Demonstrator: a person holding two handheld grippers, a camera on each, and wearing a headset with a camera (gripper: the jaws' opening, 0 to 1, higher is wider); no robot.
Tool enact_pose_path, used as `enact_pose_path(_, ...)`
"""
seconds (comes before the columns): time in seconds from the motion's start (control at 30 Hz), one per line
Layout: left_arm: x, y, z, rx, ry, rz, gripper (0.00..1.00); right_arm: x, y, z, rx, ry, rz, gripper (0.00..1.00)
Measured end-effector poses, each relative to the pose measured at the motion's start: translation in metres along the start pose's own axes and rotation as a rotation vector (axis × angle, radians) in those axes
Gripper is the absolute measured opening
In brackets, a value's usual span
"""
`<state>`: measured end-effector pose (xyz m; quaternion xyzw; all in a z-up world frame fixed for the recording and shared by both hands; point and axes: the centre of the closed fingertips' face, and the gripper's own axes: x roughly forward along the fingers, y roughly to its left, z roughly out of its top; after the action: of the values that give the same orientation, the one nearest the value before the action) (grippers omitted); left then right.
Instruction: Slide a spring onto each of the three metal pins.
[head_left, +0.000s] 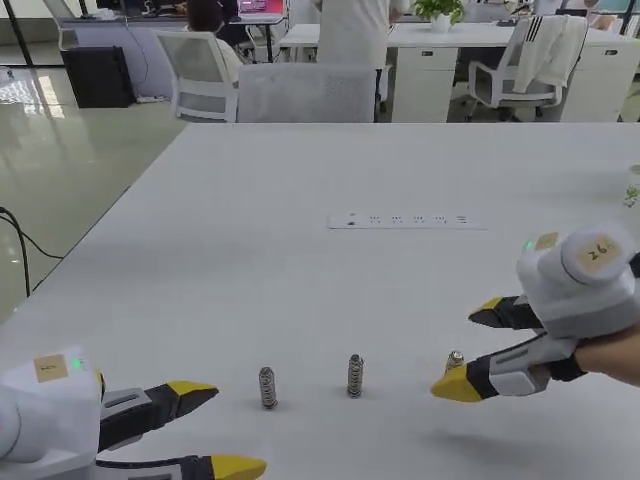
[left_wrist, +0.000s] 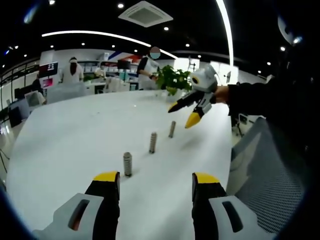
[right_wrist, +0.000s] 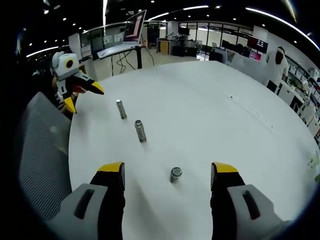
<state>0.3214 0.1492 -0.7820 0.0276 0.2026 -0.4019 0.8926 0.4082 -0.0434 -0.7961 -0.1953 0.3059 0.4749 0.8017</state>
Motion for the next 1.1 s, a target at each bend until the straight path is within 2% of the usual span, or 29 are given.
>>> enact_pose_path(0.13, 0.000, 0.000, 0.001, -0.002, -0.004, 0.003, 0.54, -0.004, 0.005, -0.006, -0.001, -0.011, -0.002, 0.71)
enact_pose_path(0.33, -0.002, -0.001, 0.002, -0.001, -0.010, 0.008, 0.54, -0.013, 0.012, -0.011, 0.011, -0.054, -0.016, 0.73)
enact_pose_path(0.4, -0.002, -0.002, 0.003, -0.002, -0.013, 0.008, 0.54, -0.015, 0.015, -0.012, 0.017, -0.074, -0.018, 0.73)
enact_pose_path(0.47, -0.002, -0.002, 0.003, -0.003, -0.015, 0.008, 0.55, -0.017, 0.016, -0.009, 0.015, -0.130, -0.023, 0.73)
enact_pose_path(0.6, -0.002, -0.003, 0.003, -0.005, -0.019, 0.008, 0.55, -0.020, 0.020, -0.012, 0.013, -0.158, -0.026, 0.73)
enact_pose_path(0.8, -0.006, -0.003, 0.002, -0.019, -0.034, 0.020, 0.57, -0.024, 0.029, -0.011, 0.005, -0.235, -0.025, 0.77)
enact_pose_path(1.1, -0.009, -0.003, -0.002, -0.032, -0.041, 0.033, 0.58, -0.022, 0.039, -0.022, 0.029, -0.261, -0.033, 0.79)
